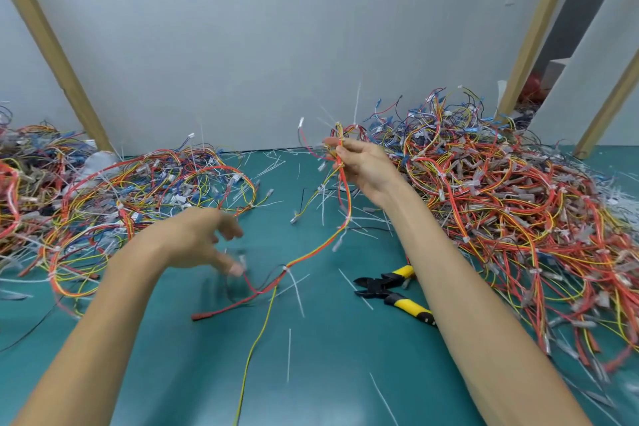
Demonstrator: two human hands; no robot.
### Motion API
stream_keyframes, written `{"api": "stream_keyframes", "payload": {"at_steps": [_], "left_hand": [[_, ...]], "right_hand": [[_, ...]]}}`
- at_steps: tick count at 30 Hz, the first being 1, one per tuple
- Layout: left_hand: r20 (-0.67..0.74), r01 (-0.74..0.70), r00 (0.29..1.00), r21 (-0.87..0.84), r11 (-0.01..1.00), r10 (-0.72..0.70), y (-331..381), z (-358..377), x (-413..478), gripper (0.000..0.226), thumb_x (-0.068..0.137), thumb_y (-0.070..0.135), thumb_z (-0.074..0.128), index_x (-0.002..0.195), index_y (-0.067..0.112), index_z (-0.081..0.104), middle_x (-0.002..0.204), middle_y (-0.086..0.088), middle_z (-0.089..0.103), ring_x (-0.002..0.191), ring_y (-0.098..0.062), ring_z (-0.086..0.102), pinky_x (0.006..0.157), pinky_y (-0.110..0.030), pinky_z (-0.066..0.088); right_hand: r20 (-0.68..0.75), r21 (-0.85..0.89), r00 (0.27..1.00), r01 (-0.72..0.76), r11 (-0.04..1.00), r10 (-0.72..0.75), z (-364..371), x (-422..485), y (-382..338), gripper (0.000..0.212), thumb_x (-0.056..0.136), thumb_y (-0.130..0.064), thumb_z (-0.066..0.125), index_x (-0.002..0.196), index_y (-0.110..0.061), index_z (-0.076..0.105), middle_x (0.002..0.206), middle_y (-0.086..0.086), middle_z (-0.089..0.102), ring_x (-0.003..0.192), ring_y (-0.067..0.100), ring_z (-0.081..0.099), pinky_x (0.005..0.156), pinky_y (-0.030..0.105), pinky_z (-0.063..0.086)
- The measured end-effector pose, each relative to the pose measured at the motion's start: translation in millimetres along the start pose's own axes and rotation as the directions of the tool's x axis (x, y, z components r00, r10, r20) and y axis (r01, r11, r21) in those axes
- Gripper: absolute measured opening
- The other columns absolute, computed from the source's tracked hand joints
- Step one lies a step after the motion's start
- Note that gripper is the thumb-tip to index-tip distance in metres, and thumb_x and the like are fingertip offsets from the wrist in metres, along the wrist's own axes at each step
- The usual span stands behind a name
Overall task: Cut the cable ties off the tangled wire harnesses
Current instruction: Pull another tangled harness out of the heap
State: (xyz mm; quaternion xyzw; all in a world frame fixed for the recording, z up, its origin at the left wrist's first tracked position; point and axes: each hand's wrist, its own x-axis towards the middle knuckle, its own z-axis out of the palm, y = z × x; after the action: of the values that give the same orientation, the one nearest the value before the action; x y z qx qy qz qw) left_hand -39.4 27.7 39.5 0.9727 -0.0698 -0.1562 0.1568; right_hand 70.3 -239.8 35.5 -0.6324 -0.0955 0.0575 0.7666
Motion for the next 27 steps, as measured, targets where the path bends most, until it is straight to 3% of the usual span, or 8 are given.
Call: {"api": "stream_keyframes", "payload": {"at_steps": [2,5,10,13,15,18,22,27], "left_hand": [[-0.167,-0.196,0.974,-0.289,0.937,0.152,8.2,-0.7,8.4,0.029,0.084,0.026,0.074,0.111,0.030,0.063,0.113,0.013,0.067,0.104,-0.004,0.064,0.095,-0.028,0.051],[-0.320,-0.373,0.925,-0.656,0.656,0.206,35.9,10.4,25.0,0.026,0.103,0.025,0.042,0.117,0.018,0.063,0.117,-0.002,0.070,0.108,-0.007,0.066,0.093,-0.024,0.053],[-0.173,-0.172,0.985,-0.979,0.109,0.000,76.7,25.6,65.9,0.068,0.103,0.051,0.015,0.122,0.001,0.057,0.125,-0.020,0.062,0.111,-0.025,0.062,0.089,-0.027,0.050],[-0.048,-0.034,0.996,-0.984,-0.178,0.072,83.5,31.6,79.0,0.084,0.098,0.063,0.011,0.131,-0.003,0.052,0.114,-0.016,0.067,0.103,-0.025,0.064,0.077,-0.026,0.054],[-0.028,0.006,0.993,-0.954,-0.300,0.111,80.7,38.4,82.1,0.085,0.098,0.064,0.014,0.131,-0.006,0.049,0.110,-0.018,0.067,0.092,-0.024,0.067,0.068,-0.027,0.059],[0.029,0.076,0.987,-0.949,-0.305,0.158,71.3,45.8,82.7,0.076,0.100,0.059,0.021,0.126,-0.006,0.051,0.112,-0.021,0.068,0.095,-0.027,0.068,0.080,-0.034,0.057],[0.099,0.129,0.974,-0.981,-0.142,0.204,64.6,46.0,78.6,0.059,0.102,0.047,0.032,0.120,-0.004,0.057,0.109,-0.018,0.071,0.093,-0.024,0.071,0.079,-0.030,0.058],[-0.005,0.029,0.982,-0.984,-0.178,0.187,75.1,51.4,82.2,0.031,0.101,0.017,0.044,0.126,0.002,0.053,0.101,-0.007,0.069,0.082,-0.019,0.072,0.073,-0.026,0.059]], "right_hand": [[0.061,-0.074,0.998,0.001,0.997,0.003,-2.3,-3.9,-1.1,0.023,0.099,-0.002,0.049,0.109,-0.012,0.067,0.085,0.003,0.062,0.067,0.006,0.060,0.054,0.013,0.044],[0.141,-0.168,0.990,0.029,0.985,-0.005,-4.4,-11.6,0.1,0.022,0.099,-0.003,0.049,0.101,-0.018,0.066,0.090,0.005,0.060,0.073,0.003,0.063,0.060,0.014,0.046],[0.204,-0.333,0.979,0.095,0.938,-0.027,-3.6,-28.9,3.6,0.019,0.100,-0.004,0.049,0.099,-0.017,0.062,0.101,0.011,0.062,0.090,0.015,0.060,0.079,0.026,0.046],[0.282,-0.449,0.960,0.132,0.884,0.000,-1.4,-43.5,10.5,0.014,0.100,-0.001,0.049,0.103,-0.007,0.061,0.093,0.010,0.062,0.080,0.010,0.059,0.072,0.018,0.048],[0.331,-0.623,0.944,0.226,0.749,-0.010,-4.7,-51.1,15.9,0.013,0.099,0.001,0.049,0.103,0.004,0.061,0.086,0.009,0.058,0.076,0.015,0.054,0.071,0.026,0.046],[0.414,-0.801,0.910,0.353,0.484,0.021,-8.6,-64.5,18.8,0.018,0.099,-0.008,0.051,0.105,-0.010,0.067,0.097,0.001,0.068,0.088,0.018,0.062,0.086,0.033,0.046],[0.441,-0.858,0.893,0.389,0.336,0.091,2.6,-85.6,23.7,0.023,0.097,-0.018,0.050,0.103,-0.026,0.071,0.081,-0.011,0.068,0.069,0.009,0.058,0.073,0.030,0.047],[0.374,-0.919,0.926,0.362,0.155,0.057,14.8,-96.9,36.3,0.020,0.097,-0.026,0.043,0.087,-0.026,0.060,0.087,0.001,0.066,0.087,0.027,0.057,0.073,0.037,0.047]]}}
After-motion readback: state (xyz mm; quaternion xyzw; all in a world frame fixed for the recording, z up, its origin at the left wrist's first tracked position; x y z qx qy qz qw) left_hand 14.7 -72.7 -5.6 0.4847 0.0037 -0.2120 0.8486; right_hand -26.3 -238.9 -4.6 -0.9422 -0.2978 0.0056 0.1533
